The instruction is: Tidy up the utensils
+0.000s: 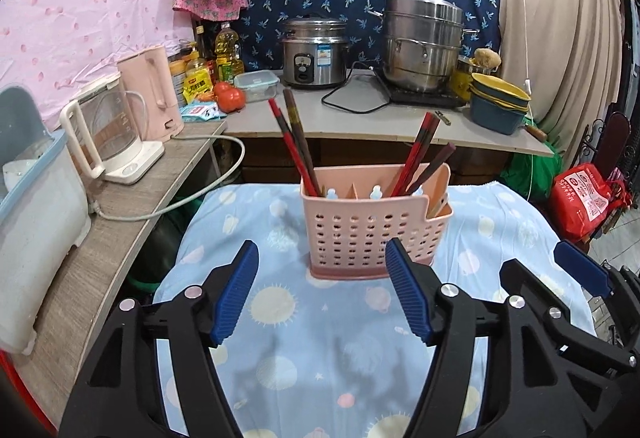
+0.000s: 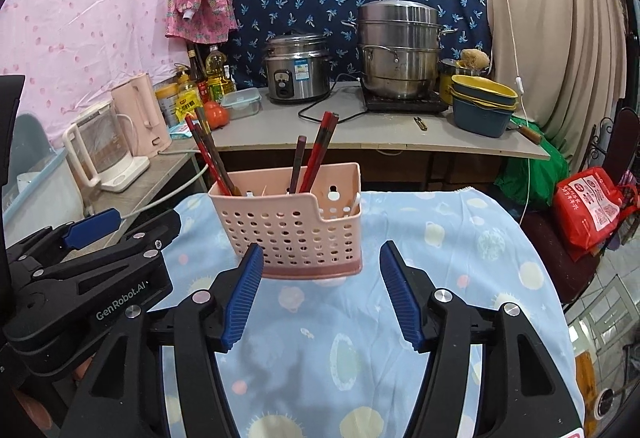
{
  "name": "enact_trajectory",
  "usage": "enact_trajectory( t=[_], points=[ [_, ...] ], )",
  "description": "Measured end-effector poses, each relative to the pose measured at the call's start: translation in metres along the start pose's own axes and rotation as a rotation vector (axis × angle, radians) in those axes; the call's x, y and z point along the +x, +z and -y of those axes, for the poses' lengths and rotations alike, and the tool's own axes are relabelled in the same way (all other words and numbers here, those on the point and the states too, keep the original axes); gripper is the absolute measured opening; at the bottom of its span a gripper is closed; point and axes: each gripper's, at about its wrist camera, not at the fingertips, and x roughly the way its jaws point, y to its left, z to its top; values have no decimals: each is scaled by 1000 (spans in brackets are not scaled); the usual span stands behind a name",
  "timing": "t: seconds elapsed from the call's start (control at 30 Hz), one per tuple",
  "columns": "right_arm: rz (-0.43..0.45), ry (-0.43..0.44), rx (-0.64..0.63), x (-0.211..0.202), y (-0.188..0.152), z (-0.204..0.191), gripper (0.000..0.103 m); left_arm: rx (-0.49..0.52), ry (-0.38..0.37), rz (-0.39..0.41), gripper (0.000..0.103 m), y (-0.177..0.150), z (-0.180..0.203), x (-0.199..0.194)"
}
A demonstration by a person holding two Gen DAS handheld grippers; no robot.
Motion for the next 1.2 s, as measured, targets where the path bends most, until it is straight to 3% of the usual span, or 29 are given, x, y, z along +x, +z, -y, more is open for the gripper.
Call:
enact_trajectory(
  t=[0.3, 0.53, 0.67, 0.8, 0.9, 1.2],
  points=[
    [-19, -29, -28, -4, -13, -5, 60, 1, 49, -13, 74, -15, -2, -1],
    [-15, -60, -14, -7, -20, 1, 74, -5, 70, -20, 85, -23, -4, -2],
    [-25, -64, 3, -6, -24, 6, 84, -5, 82, -25, 87, -26, -5, -2],
    [-19, -63, 12, -6, -28, 9, 87, -5, 90, -28, 91, -30, -6, -1],
    [-11, -68, 21, -7, -29, 11, 97, -3, 106, -33, 93, -32, -7, 0],
    [-36, -72, 20, -3, -33, 12, 97, 7, 126, -39, 96, -35, -7, 2]
  ],
)
